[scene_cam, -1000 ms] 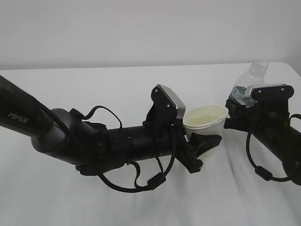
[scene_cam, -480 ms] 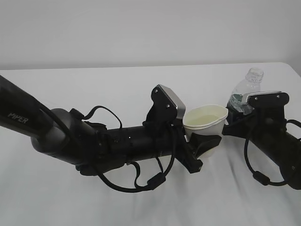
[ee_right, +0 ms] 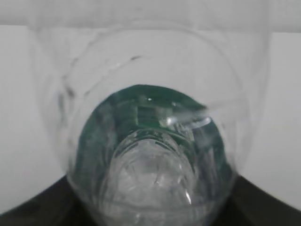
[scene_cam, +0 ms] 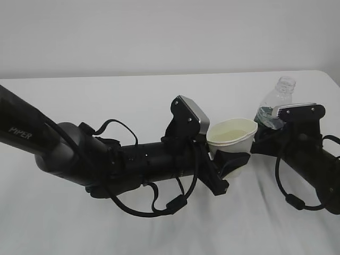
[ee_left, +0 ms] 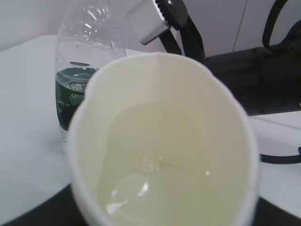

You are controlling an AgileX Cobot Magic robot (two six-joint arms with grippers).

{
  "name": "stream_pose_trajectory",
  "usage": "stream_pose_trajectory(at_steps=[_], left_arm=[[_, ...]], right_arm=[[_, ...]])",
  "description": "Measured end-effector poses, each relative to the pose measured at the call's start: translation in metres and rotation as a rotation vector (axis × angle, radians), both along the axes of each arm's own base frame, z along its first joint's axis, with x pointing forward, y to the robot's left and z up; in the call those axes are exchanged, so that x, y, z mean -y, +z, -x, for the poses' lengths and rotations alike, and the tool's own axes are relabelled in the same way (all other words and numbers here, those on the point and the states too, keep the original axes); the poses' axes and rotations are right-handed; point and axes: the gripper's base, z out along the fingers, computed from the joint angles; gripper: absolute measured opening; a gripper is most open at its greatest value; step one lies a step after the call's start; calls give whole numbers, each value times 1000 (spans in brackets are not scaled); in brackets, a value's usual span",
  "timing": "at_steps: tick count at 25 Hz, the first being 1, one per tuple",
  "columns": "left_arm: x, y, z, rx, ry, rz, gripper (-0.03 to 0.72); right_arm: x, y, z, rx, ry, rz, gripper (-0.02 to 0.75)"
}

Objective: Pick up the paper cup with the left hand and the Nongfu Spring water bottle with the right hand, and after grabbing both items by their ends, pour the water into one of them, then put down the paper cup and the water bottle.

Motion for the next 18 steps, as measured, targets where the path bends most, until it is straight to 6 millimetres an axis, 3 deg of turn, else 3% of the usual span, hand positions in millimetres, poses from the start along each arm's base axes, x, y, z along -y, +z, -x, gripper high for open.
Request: stream_pose_trajectory(at_steps=[7, 18], left_arm=[[0, 0, 0, 0, 0, 0, 357], [0, 0, 0, -1, 1, -2, 357]], right_arm=[[0, 1, 0, 12, 0, -2, 536], [-1, 5, 7, 10, 24, 2, 552]])
